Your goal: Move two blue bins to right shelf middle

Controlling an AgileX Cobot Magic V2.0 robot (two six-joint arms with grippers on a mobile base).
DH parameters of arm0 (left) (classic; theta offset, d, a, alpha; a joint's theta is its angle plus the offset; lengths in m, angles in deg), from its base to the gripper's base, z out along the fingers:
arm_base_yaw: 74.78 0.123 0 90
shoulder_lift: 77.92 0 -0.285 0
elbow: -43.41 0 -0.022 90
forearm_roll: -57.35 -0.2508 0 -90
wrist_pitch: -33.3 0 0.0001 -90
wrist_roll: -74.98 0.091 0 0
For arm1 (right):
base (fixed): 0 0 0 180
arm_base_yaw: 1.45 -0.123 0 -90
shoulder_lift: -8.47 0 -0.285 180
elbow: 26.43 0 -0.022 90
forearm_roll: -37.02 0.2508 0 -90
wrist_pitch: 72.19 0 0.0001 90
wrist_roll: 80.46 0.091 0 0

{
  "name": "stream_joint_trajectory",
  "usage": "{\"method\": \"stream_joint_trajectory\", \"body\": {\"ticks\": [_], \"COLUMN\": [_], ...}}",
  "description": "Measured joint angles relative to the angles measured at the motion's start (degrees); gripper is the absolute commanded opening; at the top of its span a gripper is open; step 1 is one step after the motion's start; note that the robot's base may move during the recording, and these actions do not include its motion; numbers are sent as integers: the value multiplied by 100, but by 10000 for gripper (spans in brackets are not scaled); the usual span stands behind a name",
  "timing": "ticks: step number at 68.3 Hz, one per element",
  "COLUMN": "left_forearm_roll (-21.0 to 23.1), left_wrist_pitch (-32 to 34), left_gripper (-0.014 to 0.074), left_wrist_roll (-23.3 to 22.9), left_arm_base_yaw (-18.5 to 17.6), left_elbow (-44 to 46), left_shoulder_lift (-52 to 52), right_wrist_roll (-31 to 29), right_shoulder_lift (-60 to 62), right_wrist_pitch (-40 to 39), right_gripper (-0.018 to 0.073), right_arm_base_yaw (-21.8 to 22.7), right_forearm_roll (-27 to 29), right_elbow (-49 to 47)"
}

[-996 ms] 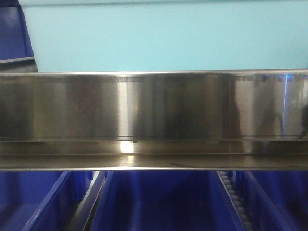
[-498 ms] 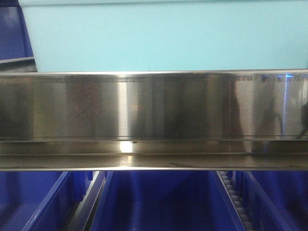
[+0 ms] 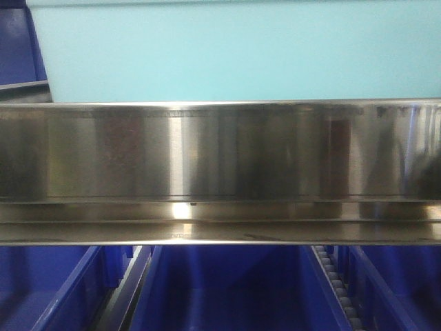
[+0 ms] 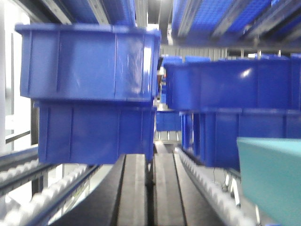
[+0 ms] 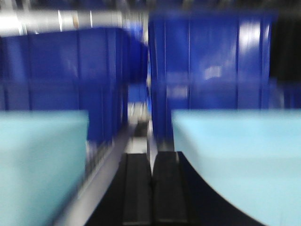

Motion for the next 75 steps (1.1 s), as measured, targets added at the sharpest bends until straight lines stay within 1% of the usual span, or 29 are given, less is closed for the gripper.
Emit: {"method": "stream_joint_trajectory", "body": {"ticks": [2, 8, 12, 14, 17, 18, 20, 21, 23, 25, 27, 29, 32, 37, 46, 52, 56, 61, 68, 71, 75], "left_forearm_roll": [0, 42, 42, 42, 50, 50, 50, 50, 55, 55, 55, 55, 55, 55, 55, 55, 55, 55, 55, 55, 55], "left_wrist_pitch": [-122, -610, -1058, -1227, -1520, -1614, -1839, -1963, -2150, -2275, -2379, -2461, -2545, -2655, -3149, -3645, -3918, -4317, -4831, -5106, -5531], "left_gripper": [-87, 4, 100, 148, 234, 258, 302, 334, 382, 424, 447, 480, 514, 556, 560, 560, 560, 560, 559, 552, 545], "left_wrist_roll": [0, 0, 0, 0, 0, 0, 0, 0, 0, 0, 0, 0, 0, 0, 0, 0, 0, 0, 0, 0, -163], "left_arm_base_yaw": [0, 0, 0, 0, 0, 0, 0, 0, 0, 0, 0, 0, 0, -105, -607, -1046, -1309, -1691, -2078, -2185, -2236], "left_elbow": [201, 835, 1253, 1456, 1792, 1881, 2055, 2178, 2367, 2507, 2667, 2780, 2928, 3178, 3785, 4257, 4624, 5123, 5857, 6272, 6708], "left_shoulder_lift": [0, -33, -158, -269, -430, -488, -646, -709, -871, -1035, -1161, -1276, -1453, -1658, -2171, -2710, -3075, -3665, -4441, -4817, -5260], "right_wrist_roll": [0, 0, 0, 0, 0, 0, 0, 0, 0, 0, 0, 0, 0, 0, 0, 0, 0, 0, 0, 0, 0], "right_shoulder_lift": [0, -47, -208, -305, -475, -533, -682, -773, -926, -1046, -1162, -1273, -1459, -1703, -2134, -2514, -2797, -3194, -3812, -4131, -4551], "right_wrist_pitch": [104, 559, 884, 1008, 1157, 1193, 1260, 1291, 1317, 1331, 1342, 1340, 1340, 1387, 1493, 1757, 2000, 2409, 2905, 3162, 3582], "right_gripper": [-162, -150, -76, -21, 101, 161, 244, 305, 382, 452, 531, 578, 570, 569, 569, 569, 569, 569, 569, 569, 569], "right_arm_base_yaw": [0, 0, 0, 0, 0, 0, 0, 0, 0, 0, 0, 0, 0, 0, 0, -148, -304, -626, -1076, -1262, -1463], "right_forearm_roll": [0, 0, 0, 0, 0, 0, 0, 0, 0, 0, 0, 0, 0, 0, 0, 0, 0, 0, 0, 0, 0], "right_elbow": [-213, -919, -1297, -1500, -1707, -1768, -1906, -1955, -2067, -2165, -2234, -2295, -2380, -2459, -2746, -3129, -3409, -3873, -4480, -4772, -5131]}}
